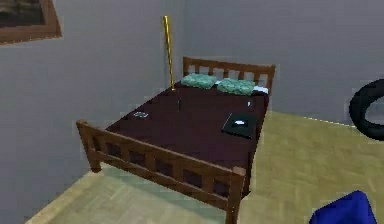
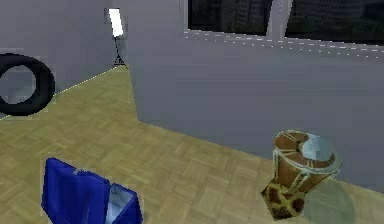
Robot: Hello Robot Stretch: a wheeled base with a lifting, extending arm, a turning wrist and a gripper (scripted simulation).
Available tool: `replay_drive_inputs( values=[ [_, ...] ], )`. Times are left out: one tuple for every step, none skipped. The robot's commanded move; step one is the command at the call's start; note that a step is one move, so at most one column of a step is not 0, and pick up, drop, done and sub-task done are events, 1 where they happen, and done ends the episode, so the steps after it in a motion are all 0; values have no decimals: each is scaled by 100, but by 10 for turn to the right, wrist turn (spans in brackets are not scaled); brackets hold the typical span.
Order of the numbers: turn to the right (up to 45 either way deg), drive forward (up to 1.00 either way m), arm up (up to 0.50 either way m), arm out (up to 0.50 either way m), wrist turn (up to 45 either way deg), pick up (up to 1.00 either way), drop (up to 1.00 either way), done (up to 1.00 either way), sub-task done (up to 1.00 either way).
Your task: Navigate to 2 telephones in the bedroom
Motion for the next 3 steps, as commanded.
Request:
replay_drive_inputs(
  values=[
    [-60, 0, 0, 0, 0, 0, 0, 0, 0],
    [0, 30, 0, 0, 0, 0, 0, 0, 0],
    [-90, 0, 0, 0, 0, 0, 0, 0, 0]
  ],
)
